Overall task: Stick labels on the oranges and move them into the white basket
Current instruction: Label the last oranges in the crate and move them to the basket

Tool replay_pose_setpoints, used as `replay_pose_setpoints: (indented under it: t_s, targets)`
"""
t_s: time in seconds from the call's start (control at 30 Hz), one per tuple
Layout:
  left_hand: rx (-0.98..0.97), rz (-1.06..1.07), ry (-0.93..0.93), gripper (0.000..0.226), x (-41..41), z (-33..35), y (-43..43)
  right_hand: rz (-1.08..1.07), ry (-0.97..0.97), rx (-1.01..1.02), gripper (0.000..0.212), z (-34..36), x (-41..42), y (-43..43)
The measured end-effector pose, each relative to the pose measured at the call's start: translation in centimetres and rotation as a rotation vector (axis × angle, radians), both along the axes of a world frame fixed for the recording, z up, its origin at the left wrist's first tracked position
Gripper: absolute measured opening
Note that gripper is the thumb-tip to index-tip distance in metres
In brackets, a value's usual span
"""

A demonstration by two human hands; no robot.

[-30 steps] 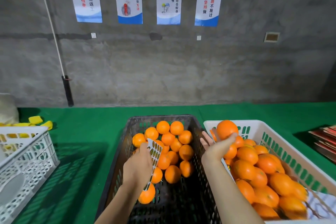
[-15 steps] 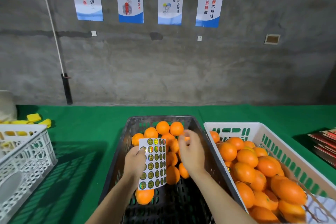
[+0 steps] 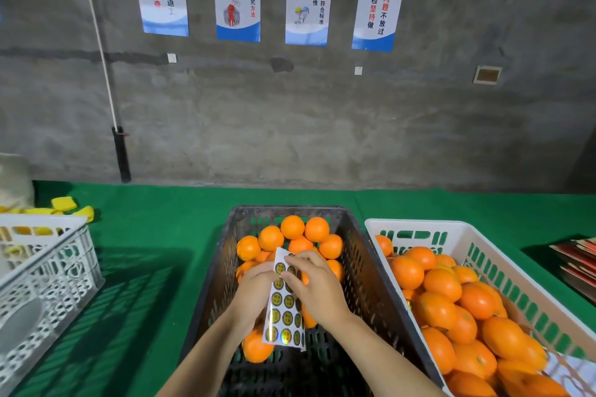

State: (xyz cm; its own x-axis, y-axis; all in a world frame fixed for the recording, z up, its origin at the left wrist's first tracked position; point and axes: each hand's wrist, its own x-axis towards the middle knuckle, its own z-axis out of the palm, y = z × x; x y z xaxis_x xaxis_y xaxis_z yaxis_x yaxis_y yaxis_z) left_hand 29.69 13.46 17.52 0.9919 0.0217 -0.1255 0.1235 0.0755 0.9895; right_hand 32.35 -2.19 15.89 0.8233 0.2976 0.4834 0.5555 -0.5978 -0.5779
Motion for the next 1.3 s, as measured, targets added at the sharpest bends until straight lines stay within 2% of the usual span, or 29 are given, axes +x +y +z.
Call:
replay_pose_setpoints:
  t_s: [0.07,0.2,0.3,0.4,0.5,0.57,0.63,0.67,0.7,0.77,0.97,1.07,1.3]
  targets:
    - [0.101,-0.036,-0.023,0.036,0.1,-0.1,-0.1,0.012,0.008,-0.009,0.041,0.0,0.0,0.0]
    - [0.281,0.015,-0.022,0.037,0.6,-0.9,-0.3,0.008,-0.070,-0.098,0.036,-0.5,-0.1,0.2]
    - [0.203,0.049,-0.078,0.030,1.0,-1.2,-0.1,-0.018,-0.099,-0.056,0.031,-0.4,-0.3,0.4]
    - [0.258,0.043,-0.098,0.037,1.2,-1.5,-0.2,-0.044,-0.177,-0.010,0.026,-0.4,-0.6,0.7]
    - [0.235,0.019,-0.066,0.049,1.0,-1.4,-0.3,-0.076,-0.213,0.004,0.024,-0.4,-0.7,0.8]
    - [0.176,-0.008,-0.036,0.037,0.7,-0.9,-0.4,-0.083,-0.195,-0.014,0.023,-0.5,-0.6,0.8]
    - [0.109,-0.003,0.007,0.035,0.5,-0.5,-0.4,-0.074,-0.191,-0.035,0.022,-0.6,-0.5,0.8]
    - [0.109,0.034,0.039,0.025,0.2,-0.1,-0.4,-0.069,-0.184,-0.048,0.021,-0.6,-0.6,0.9]
    - [0.115,0.063,0.056,0.020,0.2,0.0,-0.3,-0.065,-0.174,-0.063,0.020,-0.6,-0.6,0.9]
    - [0.146,0.100,0.075,0.034,0.6,-0.6,-0.1,-0.053,-0.158,-0.084,0.019,-0.6,-0.7,1.0]
    - [0.205,0.126,0.031,0.018,0.6,-0.5,0.0,-0.011,-0.122,-0.089,0.020,-0.8,-0.7,1.2]
    - [0.259,0.114,-0.001,0.028,0.5,-0.6,0.0,0.005,-0.089,-0.058,0.032,-0.7,-0.8,1.2]
    - [0.331,0.127,-0.051,0.036,0.4,-0.6,0.0,-0.029,-0.144,-0.049,0.022,-0.8,-1.0,1.6]
